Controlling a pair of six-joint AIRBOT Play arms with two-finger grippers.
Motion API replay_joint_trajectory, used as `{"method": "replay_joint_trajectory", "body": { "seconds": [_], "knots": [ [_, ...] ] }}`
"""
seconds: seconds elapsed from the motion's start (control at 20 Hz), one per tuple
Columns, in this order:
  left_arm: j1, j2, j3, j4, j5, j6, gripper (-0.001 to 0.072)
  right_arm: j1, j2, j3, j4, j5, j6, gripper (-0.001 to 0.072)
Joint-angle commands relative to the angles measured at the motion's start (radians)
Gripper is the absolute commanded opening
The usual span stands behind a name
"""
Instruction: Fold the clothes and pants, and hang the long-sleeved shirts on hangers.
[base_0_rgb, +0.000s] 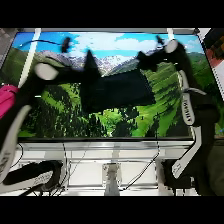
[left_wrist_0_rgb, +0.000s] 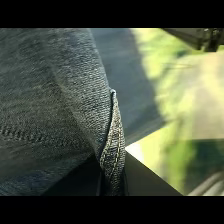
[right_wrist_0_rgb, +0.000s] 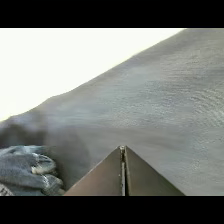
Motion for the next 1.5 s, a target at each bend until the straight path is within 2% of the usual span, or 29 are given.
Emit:
{"method": "replay_joint_trajectory", "body": {
  "seconds": [0.0, 0.05, 0.1, 0.15, 0.2, 0.25, 0.45, 0.55, 0.65, 0.75, 0.8, 0.85, 0.9, 1.0, 1.1, 1.45],
  "knots": [
    [-0.262, -0.237, 0.135, -0.164, 0.322, -0.011, 0.0019, -0.164, 0.032, 0.000, -0.036, 0.196, -0.085, 0.0013],
    [-0.331, -0.317, 0.200, -0.227, 0.409, -0.009, 0.0021, -0.193, 0.032, 0.000, -0.036, 0.203, -0.084, 0.0022],
    [-0.402, -0.397, 0.270, -0.283, 0.519, -0.008, 0.0070, -0.225, 0.032, 0.000, -0.021, 0.185, -0.081, 0.0143],
    [-0.460, -0.463, 0.331, -0.277, 0.622, -0.005, 0.0260, -0.249, 0.032, 0.000, -0.016, 0.164, -0.081, 0.0371],
    [-0.504, -0.522, 0.383, -0.272, 0.694, 0.016, 0.0488, -0.276, 0.032, 0.000, -0.015, 0.161, -0.082, 0.0572],
    [-0.527, -0.560, 0.415, -0.272, 0.729, 0.014, 0.0538, -0.304, 0.032, 0.000, -0.009, 0.162, -0.082, 0.0586],
    [-0.497, -0.572, 0.430, -0.272, 0.737, 0.014, 0.0538, -0.397, 0.025, 0.000, 0.042, 0.170, -0.109, 0.0586],
    [-0.441, -0.535, 0.430, -0.259, 0.736, 0.014, 0.0538, -0.431, 0.014, -0.019, 0.145, 0.188, -0.195, 0.0586],
    [-0.373, -0.480, 0.430, -0.135, 0.716, 0.014, 0.0537, -0.450, -0.014, -0.048, 0.293, 0.217, -0.320, 0.0603],
    [-0.288, -0.405, 0.430, -0.068, 0.601, 0.014, 0.0537, -0.449, -0.064, -0.048, 0.320, 0.228, -0.398, 0.0620],
    [-0.243, -0.364, 0.430, -0.069, 0.513, 0.014, 0.0537, -0.444, -0.091, -0.049, 0.320, 0.233, -0.400, 0.0624],
    [-0.204, -0.327, 0.430, -0.068, 0.431, 0.014, 0.0536, -0.437, -0.122, -0.048, 0.323, 0.246, -0.403, 0.0693],
    [-0.167, -0.292, 0.430, -0.068, 0.350, 0.022, 0.0537, -0.433, -0.148, -0.048, 0.326, 0.263, -0.420, 0.0692],
    [-0.111, -0.234, 0.430, -0.069, 0.240, 0.096, 0.0537, -0.430, -0.193, -0.048, 0.323, 0.293, -0.452, 0.0691],
    [-0.074, -0.194, 0.430, -0.069, 0.195, 0.113, 0.0537, -0.430, -0.216, -0.048, 0.309, 0.311, -0.455, 0.0692],
    [-0.050, -0.164, 0.430, -0.069, 0.190, 0.113, 0.0537, -0.368, -0.264, -0.048, 0.253, 0.336, -0.474, 0.0692]
  ]
}}
